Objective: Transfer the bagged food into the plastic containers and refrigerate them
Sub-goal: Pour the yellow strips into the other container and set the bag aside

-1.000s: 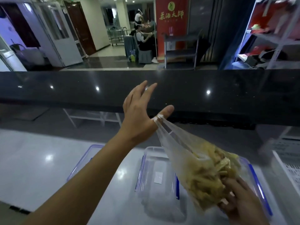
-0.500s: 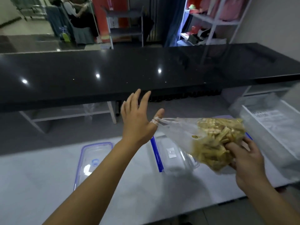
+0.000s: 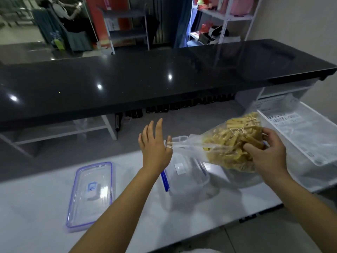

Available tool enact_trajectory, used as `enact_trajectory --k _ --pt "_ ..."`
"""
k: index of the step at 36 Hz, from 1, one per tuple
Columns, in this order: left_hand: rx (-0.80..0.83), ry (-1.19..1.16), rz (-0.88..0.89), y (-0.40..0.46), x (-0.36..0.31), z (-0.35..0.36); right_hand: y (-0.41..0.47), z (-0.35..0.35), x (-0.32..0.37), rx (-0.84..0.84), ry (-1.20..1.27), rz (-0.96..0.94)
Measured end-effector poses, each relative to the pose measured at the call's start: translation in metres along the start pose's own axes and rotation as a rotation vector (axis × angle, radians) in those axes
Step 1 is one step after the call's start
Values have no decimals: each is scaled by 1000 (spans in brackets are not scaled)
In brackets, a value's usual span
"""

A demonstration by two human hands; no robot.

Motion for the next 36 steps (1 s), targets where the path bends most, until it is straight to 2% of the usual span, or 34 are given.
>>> enact_trajectory --k 2,6,17,21,26,30,33,36 --pt "12 -7 -35 -4 0 7 8 0 -3 14 -37 -37" --pt "-78 -37 6 -15 -8 18 23 -2 -13 19 -104 -98" --pt "-58 15 -219 -2 4 29 49 9 -14 128 -109 -133" --pt "-78 45 -155 -3 -3 35 54 10 -8 82 -91 -168" --pt "37 49 -262 -6 7 43 55 11 -7 127 -103 -187" --pt "11 48 -158 -7 -2 47 58 13 -2 102 -93 -212" --pt "40 60 -224 -6 2 48 55 15 -5 169 -94 -201" --pt "35 29 -245 -6 5 48 59 15 1 143 -72 -211"
Point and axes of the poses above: each hand's wrist, its own y-axis towards the middle knuckle, its own z-axis out of the palm, x = y × z, the point moved 1 cm from there along y, towards the middle knuckle, and after that the axes turned 10 degrees about y, right-handed, at the moved point
